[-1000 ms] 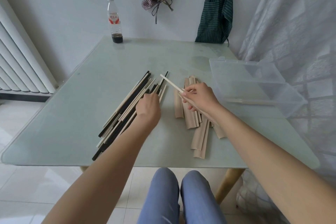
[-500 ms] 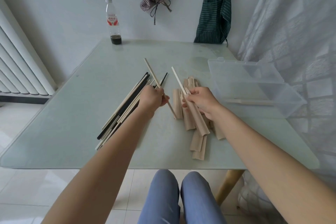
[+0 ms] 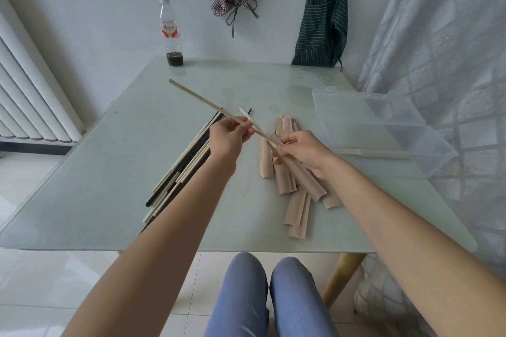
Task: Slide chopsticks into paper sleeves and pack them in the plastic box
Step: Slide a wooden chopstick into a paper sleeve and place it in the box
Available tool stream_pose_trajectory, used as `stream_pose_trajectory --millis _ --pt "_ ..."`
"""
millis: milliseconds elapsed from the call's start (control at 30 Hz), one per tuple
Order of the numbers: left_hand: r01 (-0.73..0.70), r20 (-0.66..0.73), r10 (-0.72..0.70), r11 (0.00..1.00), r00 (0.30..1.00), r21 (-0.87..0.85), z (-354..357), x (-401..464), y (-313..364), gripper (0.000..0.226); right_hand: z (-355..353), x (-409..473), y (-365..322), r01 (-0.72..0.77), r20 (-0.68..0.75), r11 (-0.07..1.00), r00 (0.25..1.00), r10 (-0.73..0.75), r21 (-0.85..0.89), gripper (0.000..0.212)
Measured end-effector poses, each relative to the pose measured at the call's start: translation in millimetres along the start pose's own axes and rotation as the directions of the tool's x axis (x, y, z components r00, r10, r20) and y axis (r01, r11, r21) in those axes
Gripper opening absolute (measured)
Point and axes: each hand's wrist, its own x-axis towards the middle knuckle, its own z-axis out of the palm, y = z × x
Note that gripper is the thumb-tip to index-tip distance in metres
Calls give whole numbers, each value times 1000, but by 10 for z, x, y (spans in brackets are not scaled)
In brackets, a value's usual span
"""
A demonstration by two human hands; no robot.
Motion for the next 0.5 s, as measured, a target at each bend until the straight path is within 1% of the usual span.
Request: stream_pose_trajectory --millis 133,200,300,433,500 --pt "4 7 -4 997 1000 81 -12 26 -23 16 11 -4 -9 11 -5 1000 1000 -12 -22 13" --pt "15 8 -17 989 1000 150 -23 44 -40 12 13 -1 2 25 1 999 1000 -25 -24 14" --pt "13 27 -19 980 999 198 -37 55 -30 7 12 -2 21 52 23 998 998 -52 -27 14" --pt "-35 54 22 968 998 250 -60 54 19 9 -16 -14 9 83 65 997 994 -83 -2 13" --pt "-38 37 30 967 999 251 -67 49 31 17 -32 -13 -6 95 69 995 993 -95 5 14"
